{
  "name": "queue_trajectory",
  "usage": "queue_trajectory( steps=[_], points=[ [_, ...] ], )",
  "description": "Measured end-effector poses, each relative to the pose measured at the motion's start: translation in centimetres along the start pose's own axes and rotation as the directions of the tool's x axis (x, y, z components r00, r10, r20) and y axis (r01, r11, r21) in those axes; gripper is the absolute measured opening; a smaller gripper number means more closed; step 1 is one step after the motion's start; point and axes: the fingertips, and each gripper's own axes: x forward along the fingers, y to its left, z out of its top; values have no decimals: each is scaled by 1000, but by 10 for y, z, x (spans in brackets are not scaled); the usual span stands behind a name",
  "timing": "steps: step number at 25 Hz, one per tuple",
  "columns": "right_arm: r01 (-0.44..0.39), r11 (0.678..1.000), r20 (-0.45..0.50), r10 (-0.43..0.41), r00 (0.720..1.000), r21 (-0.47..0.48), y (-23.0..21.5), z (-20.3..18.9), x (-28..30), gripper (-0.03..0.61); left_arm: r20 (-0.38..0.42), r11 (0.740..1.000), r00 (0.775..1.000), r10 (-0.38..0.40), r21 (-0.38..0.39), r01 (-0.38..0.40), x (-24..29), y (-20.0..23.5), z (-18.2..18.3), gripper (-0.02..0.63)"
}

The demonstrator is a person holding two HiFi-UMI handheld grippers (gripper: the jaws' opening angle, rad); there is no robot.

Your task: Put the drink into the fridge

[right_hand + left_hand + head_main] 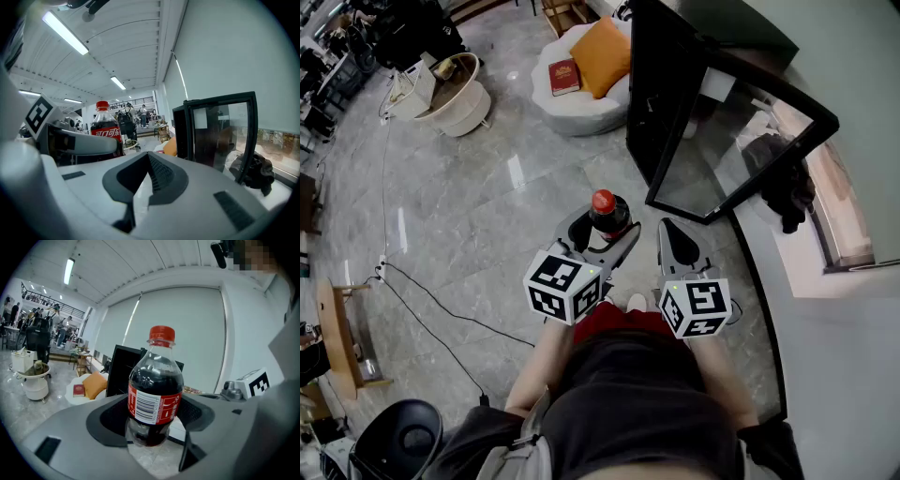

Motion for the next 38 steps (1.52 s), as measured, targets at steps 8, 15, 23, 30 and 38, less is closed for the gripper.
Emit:
queue_trajectory(
  steps=[8,15,23,30,38],
  points=[
    [-19,1000,1,19,1000,-4,3,-2,15,15,8,1000,1000,-2,-1,2,6,10,2,322],
    [-26,1000,11,26,1000,-6,3,2,20,16,8,1000,1000,10,-13,-10,5,17,2,322],
    [-36,999,-12,36,999,-1,-14,-4,25,17,4,1000,1000,22,-5,-22,17,12,1,322],
    [-37,997,-17,36,999,-63,-25,-6,21,17,13,999,999,44,22,-44,27,2,6,322],
    [-22,999,8,22,1000,-40,-47,7,24,17,36,999,998,42,19,-42,44,-2,19,322]
  ],
)
